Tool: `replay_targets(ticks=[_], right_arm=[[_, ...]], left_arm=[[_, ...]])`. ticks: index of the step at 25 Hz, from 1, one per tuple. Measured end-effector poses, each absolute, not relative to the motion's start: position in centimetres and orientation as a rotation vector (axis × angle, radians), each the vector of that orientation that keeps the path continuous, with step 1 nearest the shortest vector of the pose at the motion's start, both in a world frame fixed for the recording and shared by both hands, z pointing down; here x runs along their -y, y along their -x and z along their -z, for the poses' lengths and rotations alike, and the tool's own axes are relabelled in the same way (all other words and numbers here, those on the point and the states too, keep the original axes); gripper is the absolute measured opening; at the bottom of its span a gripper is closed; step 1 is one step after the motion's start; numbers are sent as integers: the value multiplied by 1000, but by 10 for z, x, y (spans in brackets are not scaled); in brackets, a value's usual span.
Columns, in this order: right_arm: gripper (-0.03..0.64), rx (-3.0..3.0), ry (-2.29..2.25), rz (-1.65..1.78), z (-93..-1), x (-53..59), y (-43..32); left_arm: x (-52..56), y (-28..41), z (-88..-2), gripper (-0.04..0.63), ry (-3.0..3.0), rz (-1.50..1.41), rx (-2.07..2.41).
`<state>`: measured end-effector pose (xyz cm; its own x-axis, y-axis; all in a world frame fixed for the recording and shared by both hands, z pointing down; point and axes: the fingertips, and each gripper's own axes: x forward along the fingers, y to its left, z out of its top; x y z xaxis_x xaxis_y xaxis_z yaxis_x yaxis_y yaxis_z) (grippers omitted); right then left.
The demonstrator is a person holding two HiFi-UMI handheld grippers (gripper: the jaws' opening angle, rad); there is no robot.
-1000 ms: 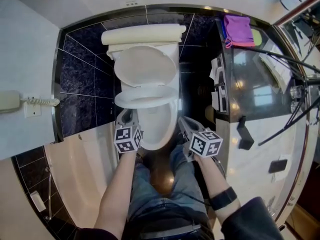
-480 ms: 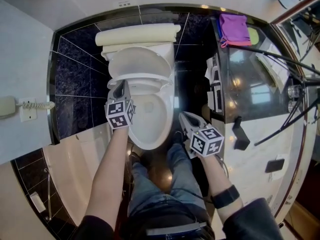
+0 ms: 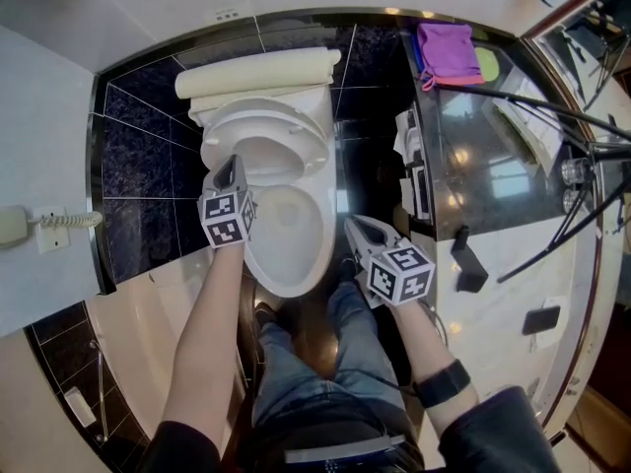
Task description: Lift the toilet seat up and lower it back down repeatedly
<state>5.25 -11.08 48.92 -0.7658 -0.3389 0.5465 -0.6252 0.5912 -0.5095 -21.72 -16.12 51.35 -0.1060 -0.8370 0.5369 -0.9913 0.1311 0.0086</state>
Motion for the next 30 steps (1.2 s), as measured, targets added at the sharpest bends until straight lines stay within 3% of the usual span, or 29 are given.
replay_targets(ticks=[30], right_arm=[[17,2414,-879,-508,-363,29,-48]], left_arm=[[-77,185,-327,0,-1974,-456,1945]])
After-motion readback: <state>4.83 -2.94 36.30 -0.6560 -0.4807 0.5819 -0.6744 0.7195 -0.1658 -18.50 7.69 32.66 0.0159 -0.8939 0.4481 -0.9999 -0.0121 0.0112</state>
